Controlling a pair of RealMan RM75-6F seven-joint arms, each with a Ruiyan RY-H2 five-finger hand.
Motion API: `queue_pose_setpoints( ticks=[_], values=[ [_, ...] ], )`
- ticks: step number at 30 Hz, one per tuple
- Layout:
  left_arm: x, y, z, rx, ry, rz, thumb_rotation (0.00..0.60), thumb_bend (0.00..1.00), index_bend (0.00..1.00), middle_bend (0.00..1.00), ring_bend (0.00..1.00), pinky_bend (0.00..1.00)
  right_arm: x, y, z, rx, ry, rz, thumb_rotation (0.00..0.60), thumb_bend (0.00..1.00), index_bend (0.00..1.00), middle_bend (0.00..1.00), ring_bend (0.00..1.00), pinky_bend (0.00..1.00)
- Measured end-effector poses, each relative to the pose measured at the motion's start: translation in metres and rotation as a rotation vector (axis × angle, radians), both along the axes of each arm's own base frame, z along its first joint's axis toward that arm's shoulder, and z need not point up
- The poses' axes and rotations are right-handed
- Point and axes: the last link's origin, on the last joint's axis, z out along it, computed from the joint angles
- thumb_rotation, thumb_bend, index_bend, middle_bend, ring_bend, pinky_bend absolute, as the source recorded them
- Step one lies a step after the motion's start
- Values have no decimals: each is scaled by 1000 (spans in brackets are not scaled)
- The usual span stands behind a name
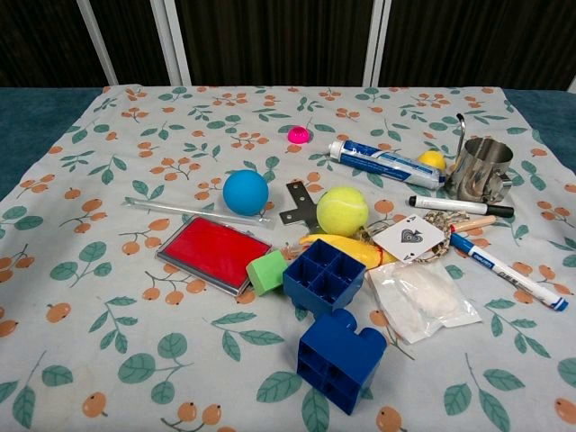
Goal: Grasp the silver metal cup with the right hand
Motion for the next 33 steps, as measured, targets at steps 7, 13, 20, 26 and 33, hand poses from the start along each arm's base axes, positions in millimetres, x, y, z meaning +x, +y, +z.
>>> queue_pose_setpoints(
  ticks=[7, 13, 20, 26, 33],
  values=[
    [-1, -4, 3, 12, -17, 10, 600, 446, 87, 0, 0, 0, -3, -2, -8, 38, -19, -32, 600, 121, 90, 60, 84, 151],
    [-2, -3, 5, 19, -31, 18, 600, 446, 87, 0, 0, 0, 0, -21, -13, 75, -4, -37, 600, 120, 90, 61, 84, 151],
    [-1, -2, 3, 5, -25, 19, 600, 446, 87, 0, 0, 0, 12, -56, -10, 122, 3, -47, 600, 120, 90, 63, 84, 151],
    [-2, -1, 5, 6, -24, 25, 600, 447, 87, 0, 0, 0, 28, -95, -12, 187, -35, -69, 600, 116, 90, 82, 84, 151],
    [-3, 1, 7, 12, -23, 16, 600, 453, 87, 0, 0, 0, 63, -142, -19, 233, -103, -58, 600, 111, 124, 103, 84, 151]
  ],
)
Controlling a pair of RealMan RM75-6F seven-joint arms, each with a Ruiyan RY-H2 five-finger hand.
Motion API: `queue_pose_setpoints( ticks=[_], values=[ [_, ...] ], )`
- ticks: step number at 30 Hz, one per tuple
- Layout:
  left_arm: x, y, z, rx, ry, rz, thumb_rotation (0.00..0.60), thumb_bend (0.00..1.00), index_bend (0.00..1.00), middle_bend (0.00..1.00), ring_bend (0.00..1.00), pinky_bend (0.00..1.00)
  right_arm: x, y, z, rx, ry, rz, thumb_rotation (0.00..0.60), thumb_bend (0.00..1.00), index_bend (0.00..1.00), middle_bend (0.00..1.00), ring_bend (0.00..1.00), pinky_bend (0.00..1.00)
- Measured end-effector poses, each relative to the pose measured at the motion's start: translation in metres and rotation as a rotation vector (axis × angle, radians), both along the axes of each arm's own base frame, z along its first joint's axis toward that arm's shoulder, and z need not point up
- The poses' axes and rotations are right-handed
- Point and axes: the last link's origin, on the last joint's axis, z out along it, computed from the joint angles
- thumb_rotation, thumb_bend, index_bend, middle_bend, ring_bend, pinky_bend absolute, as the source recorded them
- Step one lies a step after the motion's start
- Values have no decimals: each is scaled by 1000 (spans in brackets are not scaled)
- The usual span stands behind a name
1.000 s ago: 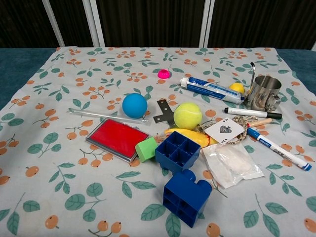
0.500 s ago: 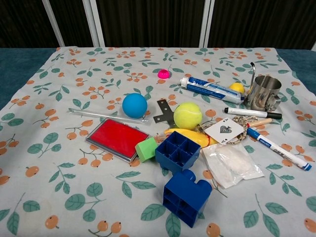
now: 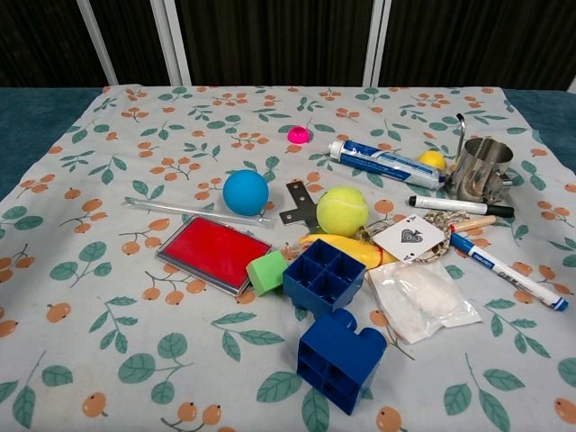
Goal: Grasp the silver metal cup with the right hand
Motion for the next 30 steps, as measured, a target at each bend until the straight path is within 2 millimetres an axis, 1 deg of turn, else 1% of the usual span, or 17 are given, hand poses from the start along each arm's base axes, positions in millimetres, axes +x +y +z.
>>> queue_pose_setpoints(
  ticks=[3, 11, 16, 19, 24, 30],
  values=[
    [0, 0, 0, 0, 3, 0, 600, 456, 87, 0, 0, 0, 10, -15, -6, 4, -5, -14, 600, 110, 128, 109, 87, 151],
    [0, 1, 0, -1, 16, -3, 600, 459, 87, 0, 0, 0, 25, -45, -25, 19, -27, -140, 600, 105, 144, 121, 90, 151],
    [-1, 2, 0, -1, 16, -1, 600, 464, 87, 0, 0, 0, 45, -66, -44, 52, -24, -183, 600, 87, 152, 131, 90, 151],
    [-1, 2, 0, 0, 19, 5, 600, 467, 87, 0, 0, 0, 50, -72, -55, 52, -20, -206, 600, 85, 156, 131, 90, 151],
    [-1, 2, 1, 1, 17, 6, 600, 466, 87, 0, 0, 0, 50, -75, -69, 58, -9, -233, 600, 85, 158, 131, 91, 151],
    [-1, 3, 0, -1, 16, 8, 600, 466, 87, 0, 0, 0, 53, -76, -81, 83, -19, -240, 600, 85, 160, 133, 94, 151]
  ],
)
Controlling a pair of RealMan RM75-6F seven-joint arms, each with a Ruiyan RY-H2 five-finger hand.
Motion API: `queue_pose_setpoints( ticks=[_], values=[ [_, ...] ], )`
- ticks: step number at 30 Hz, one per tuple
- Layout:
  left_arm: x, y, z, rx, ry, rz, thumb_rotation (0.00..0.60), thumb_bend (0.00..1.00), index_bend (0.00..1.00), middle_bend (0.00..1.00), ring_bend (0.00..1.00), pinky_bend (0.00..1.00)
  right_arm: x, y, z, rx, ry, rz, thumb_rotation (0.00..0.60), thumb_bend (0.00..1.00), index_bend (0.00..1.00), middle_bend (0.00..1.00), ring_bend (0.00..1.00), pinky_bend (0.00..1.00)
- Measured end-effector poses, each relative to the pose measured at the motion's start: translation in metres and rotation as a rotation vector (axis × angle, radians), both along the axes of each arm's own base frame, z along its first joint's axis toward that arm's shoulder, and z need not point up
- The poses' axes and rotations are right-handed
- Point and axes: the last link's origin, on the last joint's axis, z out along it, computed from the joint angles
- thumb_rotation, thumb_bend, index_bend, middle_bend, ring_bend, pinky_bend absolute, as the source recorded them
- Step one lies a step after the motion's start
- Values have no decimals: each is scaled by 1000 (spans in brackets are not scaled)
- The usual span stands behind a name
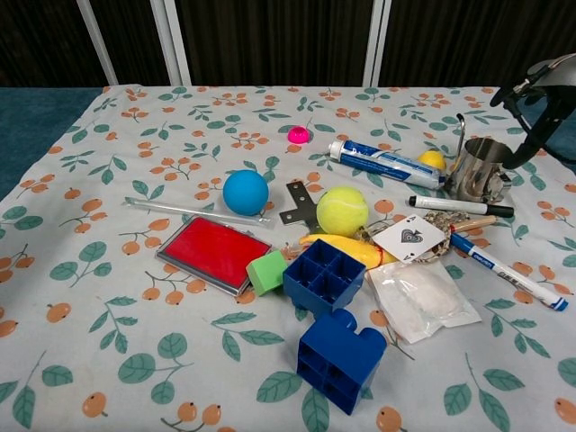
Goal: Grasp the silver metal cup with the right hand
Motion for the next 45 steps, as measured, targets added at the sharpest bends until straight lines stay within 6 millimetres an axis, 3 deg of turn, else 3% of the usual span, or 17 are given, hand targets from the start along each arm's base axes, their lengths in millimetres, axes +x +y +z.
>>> queue_pose_setpoints(
  ticks=[14, 21, 29, 37, 45],
  values=[
    [-1, 1, 0, 0, -3, 8, 600, 467, 84, 0, 0, 0, -4, -6, -14, -18, -13, -15, 600, 85, 231, 257, 236, 152],
    [-1, 1, 0, -4, -5, 16, 600, 467, 84, 0, 0, 0, -9, -5, -20, -21, -15, -11, 600, 85, 254, 306, 327, 336],
    [-1, 1, 0, -12, -8, 28, 600, 468, 84, 0, 0, 0, -11, -5, -30, -7, -10, 1, 600, 93, 276, 322, 334, 353],
    [-2, 2, 1, -9, -15, 37, 600, 472, 84, 0, 0, 0, -13, -4, -38, -2, -3, 7, 600, 240, 311, 364, 367, 378],
    [-2, 2, 0, -9, -18, 45, 600, 479, 84, 0, 0, 0, -13, -4, -41, -13, -17, 9, 600, 281, 351, 414, 404, 404]
  ],
)
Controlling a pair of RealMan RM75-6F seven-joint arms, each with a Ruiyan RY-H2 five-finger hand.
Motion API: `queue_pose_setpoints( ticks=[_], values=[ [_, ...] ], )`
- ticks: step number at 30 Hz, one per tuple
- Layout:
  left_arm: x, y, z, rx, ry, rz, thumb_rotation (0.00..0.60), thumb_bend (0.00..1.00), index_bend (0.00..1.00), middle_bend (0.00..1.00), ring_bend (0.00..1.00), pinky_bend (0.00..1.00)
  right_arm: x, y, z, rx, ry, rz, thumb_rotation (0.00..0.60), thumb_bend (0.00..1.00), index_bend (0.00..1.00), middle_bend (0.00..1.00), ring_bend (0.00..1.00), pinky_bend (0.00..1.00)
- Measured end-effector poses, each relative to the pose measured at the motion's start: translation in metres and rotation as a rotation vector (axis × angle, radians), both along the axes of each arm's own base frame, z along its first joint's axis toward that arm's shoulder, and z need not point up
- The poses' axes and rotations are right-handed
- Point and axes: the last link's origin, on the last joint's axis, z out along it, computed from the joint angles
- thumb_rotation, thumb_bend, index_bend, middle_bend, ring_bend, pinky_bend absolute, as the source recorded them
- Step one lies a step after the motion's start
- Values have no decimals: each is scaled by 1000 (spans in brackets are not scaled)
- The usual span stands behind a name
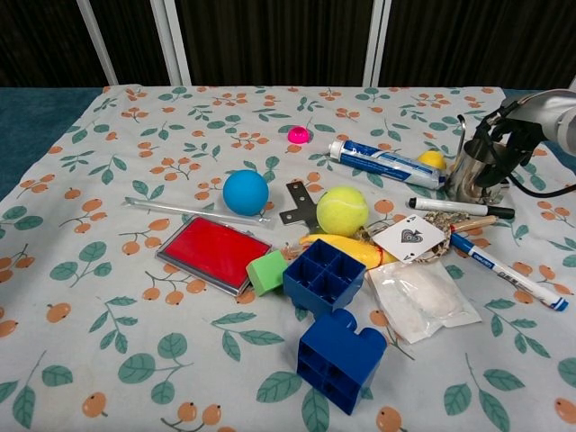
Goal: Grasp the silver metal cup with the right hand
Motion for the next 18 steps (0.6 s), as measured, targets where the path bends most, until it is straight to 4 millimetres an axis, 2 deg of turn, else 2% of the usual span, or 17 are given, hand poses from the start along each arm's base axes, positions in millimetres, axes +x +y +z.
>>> queue_pose_setpoints(
  ticks=[10, 18],
  values=[
    [0, 1, 0, 3, -7, 11, 600, 480, 84, 0, 0, 3, -2, 1, -3, -9, -28, -1, 600, 285, 428, 478, 435, 425],
    [0, 1, 0, 7, -11, 17, 600, 481, 84, 0, 0, 3, 3, 1, 2, -31, -78, 17, 600, 287, 438, 493, 443, 425]
  ],
)
